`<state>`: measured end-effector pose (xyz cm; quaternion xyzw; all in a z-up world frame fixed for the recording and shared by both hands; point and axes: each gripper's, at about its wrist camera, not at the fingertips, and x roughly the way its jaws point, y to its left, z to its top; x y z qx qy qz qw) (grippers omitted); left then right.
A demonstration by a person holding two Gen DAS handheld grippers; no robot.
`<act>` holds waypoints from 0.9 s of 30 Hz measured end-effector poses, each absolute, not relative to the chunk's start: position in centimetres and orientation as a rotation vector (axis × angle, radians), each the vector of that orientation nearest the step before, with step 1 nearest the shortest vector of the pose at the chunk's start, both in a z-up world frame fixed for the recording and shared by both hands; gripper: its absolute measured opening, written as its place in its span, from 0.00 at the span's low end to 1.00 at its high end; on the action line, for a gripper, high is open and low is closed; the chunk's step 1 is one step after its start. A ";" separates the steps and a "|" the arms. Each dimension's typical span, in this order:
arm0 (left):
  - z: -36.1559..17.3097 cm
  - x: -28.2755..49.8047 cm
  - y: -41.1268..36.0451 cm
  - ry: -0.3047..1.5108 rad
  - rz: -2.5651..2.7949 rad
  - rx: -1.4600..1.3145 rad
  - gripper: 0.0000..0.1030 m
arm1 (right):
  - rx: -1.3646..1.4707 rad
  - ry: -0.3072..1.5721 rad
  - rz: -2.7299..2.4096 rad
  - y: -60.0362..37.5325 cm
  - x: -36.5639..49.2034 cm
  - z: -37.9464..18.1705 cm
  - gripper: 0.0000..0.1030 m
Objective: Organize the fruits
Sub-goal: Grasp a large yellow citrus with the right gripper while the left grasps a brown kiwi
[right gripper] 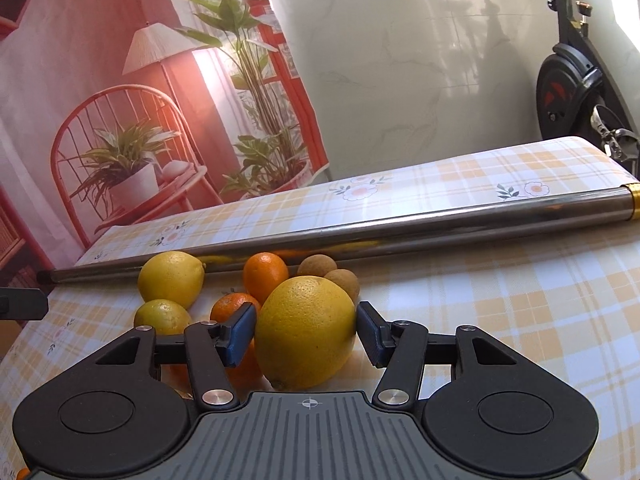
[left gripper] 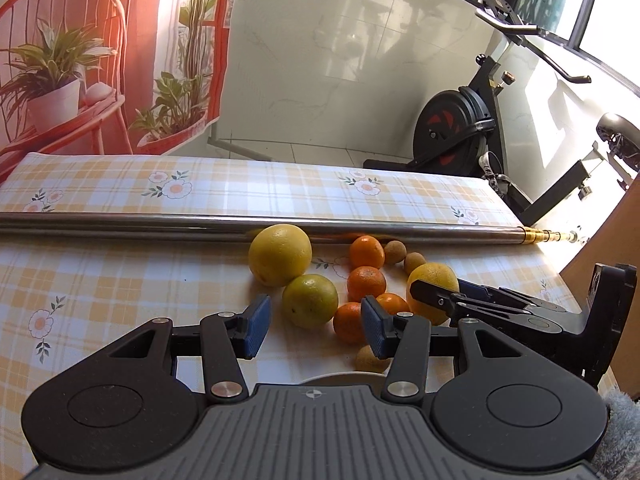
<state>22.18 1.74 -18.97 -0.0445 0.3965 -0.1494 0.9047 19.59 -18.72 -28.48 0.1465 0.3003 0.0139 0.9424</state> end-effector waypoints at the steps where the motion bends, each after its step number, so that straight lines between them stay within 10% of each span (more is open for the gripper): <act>1: -19.2 22.4 1.5 0.831 -0.321 -0.096 0.50 | 0.296 0.608 0.034 -18.7 19.4 -28.5 0.49; 27: -25.3 26.5 -2.8 1.116 -0.393 -0.191 0.42 | 0.252 0.530 -0.037 -18.7 15.0 -28.6 0.49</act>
